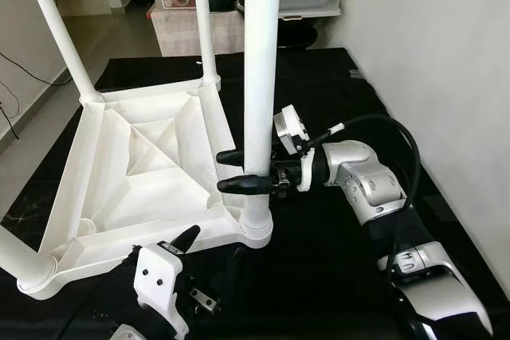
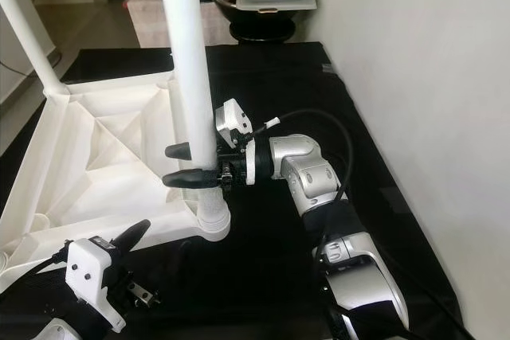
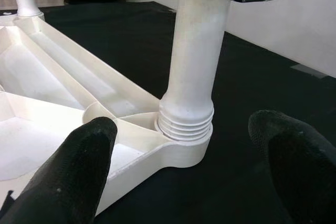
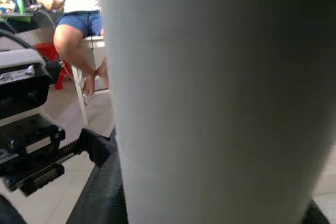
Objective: Building children table
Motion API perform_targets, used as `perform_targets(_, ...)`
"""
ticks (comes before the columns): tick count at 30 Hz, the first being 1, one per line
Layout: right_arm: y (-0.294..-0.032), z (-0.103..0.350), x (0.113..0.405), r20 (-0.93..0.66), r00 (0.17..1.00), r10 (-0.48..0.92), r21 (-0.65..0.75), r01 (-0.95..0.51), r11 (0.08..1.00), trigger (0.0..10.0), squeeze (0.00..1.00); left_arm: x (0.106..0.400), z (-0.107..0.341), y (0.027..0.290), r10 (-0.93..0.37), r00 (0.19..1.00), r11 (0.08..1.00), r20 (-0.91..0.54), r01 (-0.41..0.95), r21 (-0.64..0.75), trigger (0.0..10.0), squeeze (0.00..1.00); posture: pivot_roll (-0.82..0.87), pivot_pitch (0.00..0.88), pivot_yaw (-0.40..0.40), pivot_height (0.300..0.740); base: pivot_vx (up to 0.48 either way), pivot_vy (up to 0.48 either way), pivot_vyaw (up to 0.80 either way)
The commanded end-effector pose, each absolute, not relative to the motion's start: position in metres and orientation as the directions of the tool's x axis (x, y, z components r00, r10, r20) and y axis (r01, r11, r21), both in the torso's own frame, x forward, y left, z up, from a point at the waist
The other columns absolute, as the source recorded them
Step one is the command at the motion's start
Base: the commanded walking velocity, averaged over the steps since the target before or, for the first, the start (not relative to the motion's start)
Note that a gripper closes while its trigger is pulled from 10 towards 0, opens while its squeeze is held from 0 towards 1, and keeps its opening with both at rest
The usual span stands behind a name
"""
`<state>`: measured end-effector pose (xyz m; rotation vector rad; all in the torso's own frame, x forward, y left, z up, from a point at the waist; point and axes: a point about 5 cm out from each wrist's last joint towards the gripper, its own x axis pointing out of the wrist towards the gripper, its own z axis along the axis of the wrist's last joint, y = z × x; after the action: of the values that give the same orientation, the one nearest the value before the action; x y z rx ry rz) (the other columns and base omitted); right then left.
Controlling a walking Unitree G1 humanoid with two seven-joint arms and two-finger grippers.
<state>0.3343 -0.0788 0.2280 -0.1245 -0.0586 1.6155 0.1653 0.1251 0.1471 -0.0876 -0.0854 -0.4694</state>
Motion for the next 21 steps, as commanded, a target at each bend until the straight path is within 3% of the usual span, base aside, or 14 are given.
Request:
perform_targets(1, -0.076, 0.228, 0.333, -0.030, -0.045, 0.999, -0.136, -0.990, -0.048, 0.0, 0.00, 0.164, 0.147, 0.123, -0.442, 0.892, 0.890, 0.097, 0.449, -0.072, 10.0, 0.00, 0.02, 0.126, 0.004, 0.740, 0.000, 0.000, 0.00)
perform_targets(2, -0.080, 0.226, 0.334, -0.030, 0.026, 0.999, -0.156, -0.987, 0.021, 0.0, 0.00, 0.164, 0.147, 0.123, -0.440, 0.893, 0.892, 0.098, 0.447, -0.073, 10.0, 0.00, 0.02, 0.128, 0.005, 0.740, 0.000, 0.000, 0.00)
perform_targets(3, -0.080, 0.226, 0.334, -0.030, 0.026, 0.999, -0.156, -0.987, 0.021, 0.0, 0.00, 0.164, 0.147, 0.123, -0.440, 0.893, 0.892, 0.098, 0.447, -0.073, 10.0, 0.00, 0.02, 0.128, 0.005, 0.740, 0.000, 0.000, 0.00)
perform_targets(4, -0.088, 0.221, 0.336, -0.020, 0.169, 0.985, -0.162, -0.973, 0.164, 0.0, 0.00, 0.165, 0.148, 0.124, -0.436, 0.894, 0.893, 0.101, 0.444, -0.074, 10.0, 0.00, 0.01, 0.133, 0.014, 0.740, 0.000, 0.000, 0.00)
perform_targets(8, -0.092, 0.217, 0.336, -0.012, 0.261, 0.965, -0.143, -0.956, 0.257, 0.0, 0.00, 0.165, 0.148, 0.125, -0.436, 0.894, 0.893, 0.103, 0.444, -0.075, 10.0, 0.00, 0.01, 0.133, 0.014, 0.740, 0.000, 0.000, 0.00)
perform_targets(10, -0.089, 0.208, 0.331, 0.046, 0.465, 0.884, -0.073, -0.881, 0.467, 0.0, 0.00, 0.166, 0.148, 0.125, -0.437, 0.893, 0.892, 0.103, 0.445, -0.073, 10.0, 0.00, 0.00, 0.132, 0.009, 0.740, 0.000, 0.000, 0.00)
perform_targets(11, -0.091, 0.195, 0.326, 0.007, 0.694, 0.720, -0.077, -0.718, 0.692, 0.0, 0.00, 0.167, 0.148, 0.126, -0.437, 0.893, 0.892, 0.103, 0.445, -0.072, 10.0, 0.00, 0.01, 0.137, 0.006, 0.740, 0.000, 0.000, 0.00)
perform_targets(12, -0.101, 0.184, 0.318, -0.028, 0.892, 0.452, -0.120, -0.452, 0.884, 0.0, 0.00, 0.167, 0.148, 0.127, -0.437, 0.893, 0.893, 0.104, 0.445, -0.071, 10.0, 0.00, 0.00, 0.140, 0.003, 0.740, 0.000, 0.000, 0.00)
perform_targets(16, -0.090, 0.180, 0.306, -0.001, 0.878, 0.479, -0.135, -0.474, 0.870, 0.0, 0.00, 0.168, 0.148, 0.127, -0.434, 0.895, 0.894, 0.105, 0.442, -0.067, 10.0, 0.00, 0.01, 0.136, 0.011, 0.740, 0.000, 0.000, 0.00)
perform_targets(21, -0.083, 0.178, 0.314, -0.010, 0.861, 0.508, -0.124, -0.506, 0.854, 0.0, 0.00, 0.170, 0.147, 0.127, -0.430, 0.897, 0.897, 0.105, 0.438, -0.063, 10.0, 0.00, 0.01, 0.117, 0.001, 0.740, 0.000, 0.000, 0.00)
